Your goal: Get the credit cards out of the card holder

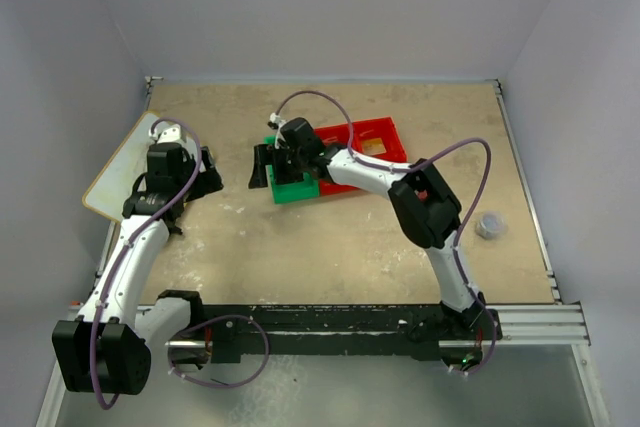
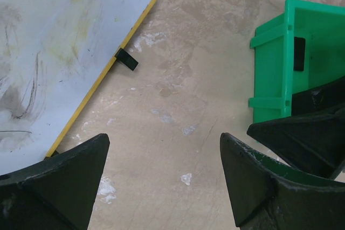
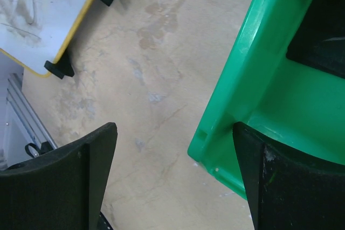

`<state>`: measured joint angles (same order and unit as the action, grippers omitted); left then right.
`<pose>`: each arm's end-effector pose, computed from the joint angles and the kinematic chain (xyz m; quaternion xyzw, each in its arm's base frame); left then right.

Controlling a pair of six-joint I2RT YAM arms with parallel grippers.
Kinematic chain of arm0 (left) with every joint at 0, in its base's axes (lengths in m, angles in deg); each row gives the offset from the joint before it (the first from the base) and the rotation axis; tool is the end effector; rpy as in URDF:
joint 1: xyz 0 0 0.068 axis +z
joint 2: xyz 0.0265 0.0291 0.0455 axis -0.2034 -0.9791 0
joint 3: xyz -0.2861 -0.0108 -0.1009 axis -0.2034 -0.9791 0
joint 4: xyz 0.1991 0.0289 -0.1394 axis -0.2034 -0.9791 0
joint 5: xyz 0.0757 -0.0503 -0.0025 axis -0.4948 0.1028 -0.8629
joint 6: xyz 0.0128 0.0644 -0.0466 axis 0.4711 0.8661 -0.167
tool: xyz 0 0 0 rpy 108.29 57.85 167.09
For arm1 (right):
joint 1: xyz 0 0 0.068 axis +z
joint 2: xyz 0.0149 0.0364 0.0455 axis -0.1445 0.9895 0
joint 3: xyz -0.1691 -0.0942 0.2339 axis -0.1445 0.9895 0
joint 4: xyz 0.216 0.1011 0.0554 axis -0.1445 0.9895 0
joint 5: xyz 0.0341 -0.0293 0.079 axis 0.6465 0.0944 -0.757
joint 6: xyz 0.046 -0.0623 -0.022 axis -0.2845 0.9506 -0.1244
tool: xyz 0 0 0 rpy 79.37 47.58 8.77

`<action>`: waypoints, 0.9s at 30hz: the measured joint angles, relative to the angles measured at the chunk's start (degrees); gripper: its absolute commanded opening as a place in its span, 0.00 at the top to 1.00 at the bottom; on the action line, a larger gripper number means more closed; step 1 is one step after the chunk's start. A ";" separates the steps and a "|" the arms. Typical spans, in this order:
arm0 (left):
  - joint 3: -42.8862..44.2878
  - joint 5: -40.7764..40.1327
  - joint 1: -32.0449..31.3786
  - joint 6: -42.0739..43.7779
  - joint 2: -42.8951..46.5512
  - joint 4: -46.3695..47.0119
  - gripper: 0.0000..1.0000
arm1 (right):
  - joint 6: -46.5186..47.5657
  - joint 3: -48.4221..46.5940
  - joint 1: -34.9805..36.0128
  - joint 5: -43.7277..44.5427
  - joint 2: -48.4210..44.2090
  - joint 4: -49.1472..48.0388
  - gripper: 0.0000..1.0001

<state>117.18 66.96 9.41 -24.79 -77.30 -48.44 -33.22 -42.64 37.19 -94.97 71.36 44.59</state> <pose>0.2066 -0.0039 0.2865 -0.1749 0.8848 -0.0653 0.4270 0.3575 0.3910 0.2229 -0.1468 0.8584 0.4002 0.2854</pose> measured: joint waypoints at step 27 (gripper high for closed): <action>0.00 -2.10 0.00 -0.26 0.22 -1.14 0.18 | 6.43 17.75 -20.17 21.70 -35.08 3.61 0.00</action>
<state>117.18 64.86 9.41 -25.05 -77.08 -49.58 -26.79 -24.89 17.02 -73.26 36.28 48.20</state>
